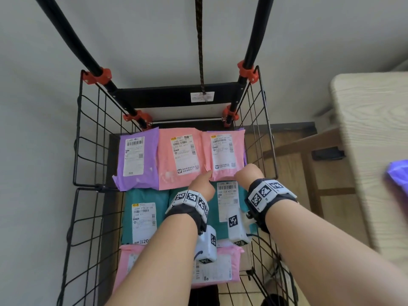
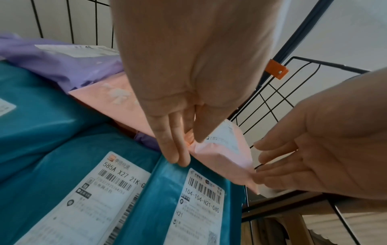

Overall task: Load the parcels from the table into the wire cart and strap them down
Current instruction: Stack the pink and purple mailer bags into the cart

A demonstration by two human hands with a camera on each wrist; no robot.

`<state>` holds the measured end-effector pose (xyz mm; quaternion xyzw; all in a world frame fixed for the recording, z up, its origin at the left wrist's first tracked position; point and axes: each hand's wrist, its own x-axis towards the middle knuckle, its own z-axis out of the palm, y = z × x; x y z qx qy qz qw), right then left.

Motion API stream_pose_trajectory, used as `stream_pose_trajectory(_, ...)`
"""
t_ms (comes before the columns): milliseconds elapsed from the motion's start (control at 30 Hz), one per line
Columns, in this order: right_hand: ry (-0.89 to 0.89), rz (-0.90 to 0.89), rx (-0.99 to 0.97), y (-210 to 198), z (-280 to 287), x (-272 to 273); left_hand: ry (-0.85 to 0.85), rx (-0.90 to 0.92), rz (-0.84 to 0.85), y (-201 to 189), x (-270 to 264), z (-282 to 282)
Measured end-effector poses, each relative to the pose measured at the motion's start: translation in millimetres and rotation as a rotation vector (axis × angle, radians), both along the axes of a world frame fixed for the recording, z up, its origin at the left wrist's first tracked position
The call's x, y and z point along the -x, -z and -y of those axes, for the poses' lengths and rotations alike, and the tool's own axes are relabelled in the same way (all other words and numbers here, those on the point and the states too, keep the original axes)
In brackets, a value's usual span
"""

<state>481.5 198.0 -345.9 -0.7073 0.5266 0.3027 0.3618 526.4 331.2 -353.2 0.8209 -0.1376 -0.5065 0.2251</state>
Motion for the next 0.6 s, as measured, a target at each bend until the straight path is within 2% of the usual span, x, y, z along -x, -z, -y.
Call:
stream_pose_trajectory(100,-0.007,0.019,-0.01,-1,-1,2,-0.027,0.012,-0.024,-1,4,-1)
stream_pose_trajectory(267,-0.025,0.072,-0.007,-17,-4,11,-0.155,0.024,0.065,-13,10,-4)
stream_pose_trajectory(500,-0.08,0.2,-0.04,-68,-12,25,-0.309,0.084,0.168,-63,17,-16)
stream_pose_trajectory(600,-0.034,0.328,-0.08,-93,-15,35,-0.346,0.105,0.214,-90,29,-26)
